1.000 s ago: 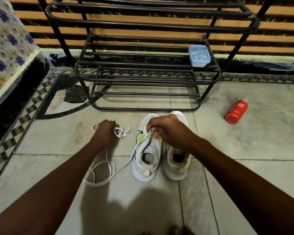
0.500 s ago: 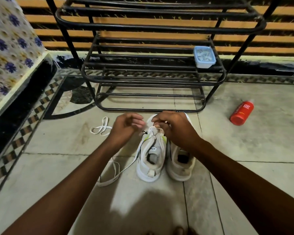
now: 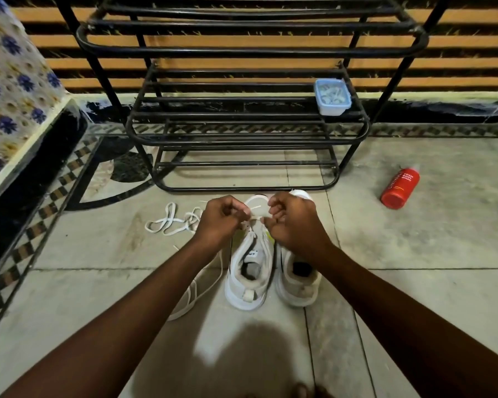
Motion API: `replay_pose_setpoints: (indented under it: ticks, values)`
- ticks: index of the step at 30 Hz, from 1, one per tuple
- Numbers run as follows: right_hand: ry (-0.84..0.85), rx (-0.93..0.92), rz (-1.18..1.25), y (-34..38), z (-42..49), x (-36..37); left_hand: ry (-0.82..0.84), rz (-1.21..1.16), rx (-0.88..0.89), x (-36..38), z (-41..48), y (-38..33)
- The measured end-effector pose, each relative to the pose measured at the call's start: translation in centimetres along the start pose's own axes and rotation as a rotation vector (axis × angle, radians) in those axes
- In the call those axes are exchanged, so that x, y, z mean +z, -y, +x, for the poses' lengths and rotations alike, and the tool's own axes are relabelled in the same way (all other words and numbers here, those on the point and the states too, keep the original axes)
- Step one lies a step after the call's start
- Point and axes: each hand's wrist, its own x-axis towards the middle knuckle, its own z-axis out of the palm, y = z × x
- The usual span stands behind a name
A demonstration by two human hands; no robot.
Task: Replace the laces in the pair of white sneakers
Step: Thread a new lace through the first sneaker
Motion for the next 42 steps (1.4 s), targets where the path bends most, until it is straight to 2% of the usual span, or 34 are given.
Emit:
replay_pose_setpoints:
  ticks: [4, 8, 13, 16, 22, 27, 32, 42]
  values:
    - [0.148, 0.098, -0.156, 0.0, -0.6, 1.3, -0.049, 0.111, -0.038, 0.4, 1.3, 1.2]
    - [0.184, 0.106, -0.205, 0.5, -1.0, 2.3, -0.035, 0.176, -0.062, 1.1, 2.1, 2.3]
    - [0.171, 0.202, -0.222, 0.4, -0.6, 2.7, -0.036, 0.124, -0.017, 2.0, 2.6, 4.0]
    - [0.118, 0.193, -0.171, 0.3, -0.7, 2.7, -0.034, 0.121, 0.001, 2.3, 2.7, 4.5]
    - [0.057, 0.275, -0.031, 0.8, -0.9, 1.9, -0.042, 0.319, 0.089, 3.2, 2.6, 5.2]
    - [0.061, 0.353, 0.063, 0.1, -0.8, 1.9, -0.093, 0.337, 0.043, 3.7, 3.1, 5.4]
    - [0.051, 0.428, 0.107, -0.5, -0.8, 1.7, -0.072, 0.388, 0.07, 3.7, 2.6, 5.7]
    - [0.024, 0.45, 0.152, -1.2, -0.7, 1.8, -0.029, 0.407, 0.177, 3.2, 2.0, 6.0]
